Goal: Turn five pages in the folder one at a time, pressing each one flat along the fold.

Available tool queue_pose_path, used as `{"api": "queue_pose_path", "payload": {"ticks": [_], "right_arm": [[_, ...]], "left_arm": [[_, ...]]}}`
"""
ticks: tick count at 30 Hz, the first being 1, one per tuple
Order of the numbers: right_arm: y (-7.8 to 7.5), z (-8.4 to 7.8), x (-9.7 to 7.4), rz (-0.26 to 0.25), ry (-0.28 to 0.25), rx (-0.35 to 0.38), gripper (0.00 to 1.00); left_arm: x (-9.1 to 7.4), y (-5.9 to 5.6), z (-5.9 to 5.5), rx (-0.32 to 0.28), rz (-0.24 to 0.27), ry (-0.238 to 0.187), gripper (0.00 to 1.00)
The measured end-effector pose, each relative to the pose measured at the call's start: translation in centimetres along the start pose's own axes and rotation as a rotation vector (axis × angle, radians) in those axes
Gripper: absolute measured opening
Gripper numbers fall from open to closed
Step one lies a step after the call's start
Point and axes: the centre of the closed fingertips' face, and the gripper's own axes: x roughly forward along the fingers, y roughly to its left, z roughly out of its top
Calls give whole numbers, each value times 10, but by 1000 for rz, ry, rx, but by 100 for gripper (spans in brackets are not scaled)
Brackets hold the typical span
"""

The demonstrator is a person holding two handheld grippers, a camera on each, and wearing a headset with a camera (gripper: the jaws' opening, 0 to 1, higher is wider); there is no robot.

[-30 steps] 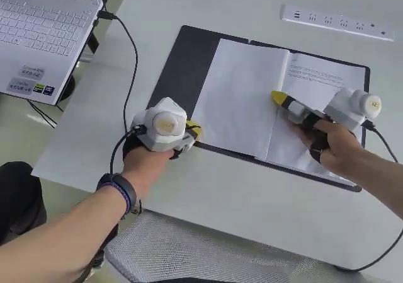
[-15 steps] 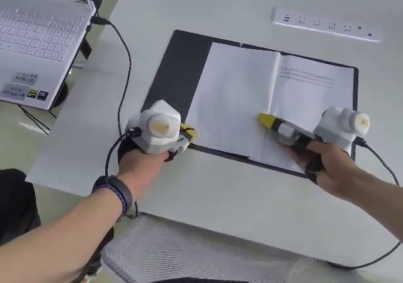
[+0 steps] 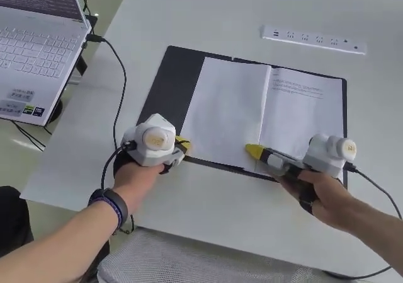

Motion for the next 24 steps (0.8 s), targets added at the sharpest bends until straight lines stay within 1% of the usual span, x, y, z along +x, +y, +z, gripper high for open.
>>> {"api": "queue_pose_path", "payload": {"ticks": [4,10,16,22,24], "right_arm": [[2,-8,-4,2,13,-3,0],[-6,-11,-7,2,31,-8,0],[-8,-16,-9,1,42,-9,0],[-8,-24,-12,0,57,-13,0],[-8,-29,-13,2,77,-16,0]], "left_arm": [[1,1,-1,4,0,1,0],[3,2,-2,4,-2,1,0],[3,2,-3,4,-3,1,0],[3,2,-3,7,-4,2,0],[3,2,-3,8,-5,2,0]]}}
